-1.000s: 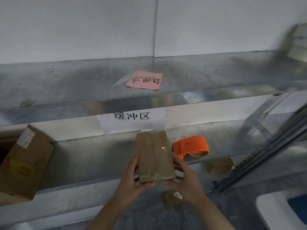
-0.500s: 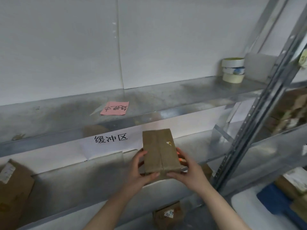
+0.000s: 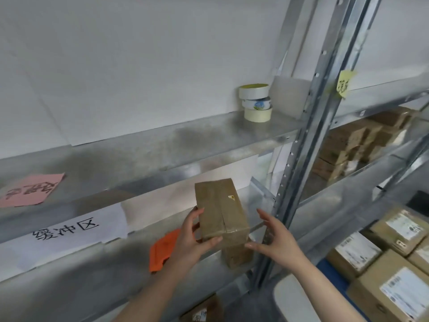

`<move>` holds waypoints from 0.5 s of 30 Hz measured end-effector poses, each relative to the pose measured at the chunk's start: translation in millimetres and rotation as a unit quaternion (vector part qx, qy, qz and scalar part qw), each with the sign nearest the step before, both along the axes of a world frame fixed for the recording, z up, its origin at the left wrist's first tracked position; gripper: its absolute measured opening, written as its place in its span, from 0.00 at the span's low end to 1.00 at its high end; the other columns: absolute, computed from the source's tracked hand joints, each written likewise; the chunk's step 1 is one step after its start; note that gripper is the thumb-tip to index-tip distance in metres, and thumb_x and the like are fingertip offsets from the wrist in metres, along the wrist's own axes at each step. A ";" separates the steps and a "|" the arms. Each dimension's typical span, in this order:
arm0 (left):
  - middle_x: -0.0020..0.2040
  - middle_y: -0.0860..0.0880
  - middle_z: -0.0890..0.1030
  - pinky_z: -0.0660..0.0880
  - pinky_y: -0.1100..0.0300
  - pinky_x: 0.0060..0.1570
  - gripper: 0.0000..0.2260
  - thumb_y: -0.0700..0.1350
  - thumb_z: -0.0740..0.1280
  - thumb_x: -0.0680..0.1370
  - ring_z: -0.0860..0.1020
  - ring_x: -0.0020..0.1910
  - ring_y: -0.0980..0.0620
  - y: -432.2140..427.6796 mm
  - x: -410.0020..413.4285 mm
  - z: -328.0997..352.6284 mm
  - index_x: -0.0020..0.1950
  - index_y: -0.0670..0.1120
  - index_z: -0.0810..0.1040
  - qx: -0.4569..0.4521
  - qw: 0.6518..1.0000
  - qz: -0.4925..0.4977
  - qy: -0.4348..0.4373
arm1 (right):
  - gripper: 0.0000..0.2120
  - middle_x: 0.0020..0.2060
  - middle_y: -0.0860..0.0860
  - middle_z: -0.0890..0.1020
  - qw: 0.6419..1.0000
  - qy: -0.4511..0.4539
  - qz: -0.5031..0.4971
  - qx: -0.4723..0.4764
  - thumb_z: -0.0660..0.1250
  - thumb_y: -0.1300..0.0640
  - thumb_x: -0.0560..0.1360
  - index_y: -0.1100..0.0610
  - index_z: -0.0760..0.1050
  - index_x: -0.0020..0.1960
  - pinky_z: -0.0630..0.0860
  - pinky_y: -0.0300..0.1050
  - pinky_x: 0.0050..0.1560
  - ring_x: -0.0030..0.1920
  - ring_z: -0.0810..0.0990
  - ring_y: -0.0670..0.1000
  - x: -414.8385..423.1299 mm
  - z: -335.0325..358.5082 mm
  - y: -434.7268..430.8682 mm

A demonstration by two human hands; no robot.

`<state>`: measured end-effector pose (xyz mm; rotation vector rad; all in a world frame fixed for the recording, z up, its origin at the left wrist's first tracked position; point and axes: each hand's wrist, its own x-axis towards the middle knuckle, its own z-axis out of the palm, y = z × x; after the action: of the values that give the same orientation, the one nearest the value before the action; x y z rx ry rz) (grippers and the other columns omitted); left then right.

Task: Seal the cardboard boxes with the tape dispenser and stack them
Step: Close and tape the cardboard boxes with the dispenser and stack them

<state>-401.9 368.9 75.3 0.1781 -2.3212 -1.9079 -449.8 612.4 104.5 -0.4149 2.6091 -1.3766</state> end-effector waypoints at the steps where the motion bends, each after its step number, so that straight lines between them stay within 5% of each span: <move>1: 0.70 0.60 0.67 0.74 0.53 0.62 0.40 0.55 0.81 0.60 0.71 0.67 0.56 11.0 -14.5 -2.8 0.66 0.68 0.65 0.001 1.000 -0.003 -0.001 | 0.50 0.73 0.40 0.63 1.000 -0.005 -0.006 0.002 0.73 0.30 0.55 0.35 0.57 0.73 0.65 0.52 0.73 0.72 0.64 0.46 -12.2 0.6 12.2; 7: 0.65 0.73 0.60 0.75 0.60 0.59 0.39 0.51 0.80 0.63 0.67 0.66 0.62 72.1 -87.1 -21.5 0.67 0.63 0.64 -0.013 1.000 -0.003 0.002 | 0.48 0.75 0.42 0.60 0.994 0.014 0.020 0.108 0.69 0.28 0.57 0.32 0.51 0.72 0.62 0.50 0.74 0.74 0.61 0.47 -89.7 -13.7 64.6; 12: 0.71 0.64 0.60 0.75 0.48 0.62 0.44 0.63 0.80 0.57 0.65 0.71 0.54 99.8 -127.8 -44.1 0.69 0.62 0.63 -0.026 1.000 0.008 -0.006 | 0.47 0.77 0.41 0.51 0.975 0.067 0.072 0.199 0.61 0.23 0.64 0.34 0.45 0.76 0.58 0.48 0.75 0.77 0.53 0.47 -135.3 -33.9 75.8; 15: 0.70 0.70 0.58 0.77 0.47 0.58 0.42 0.66 0.78 0.57 0.64 0.71 0.55 103.4 -143.2 -59.3 0.66 0.67 0.63 -0.052 0.999 0.014 0.005 | 0.44 0.77 0.41 0.50 0.970 0.074 0.088 0.212 0.61 0.26 0.67 0.35 0.45 0.76 0.57 0.51 0.75 0.78 0.50 0.47 -154.1 -46.5 71.9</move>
<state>-545.1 472.2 16.1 0.1883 -2.3904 -1.7656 -603.9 684.3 58.0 -0.6820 2.8011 -0.7297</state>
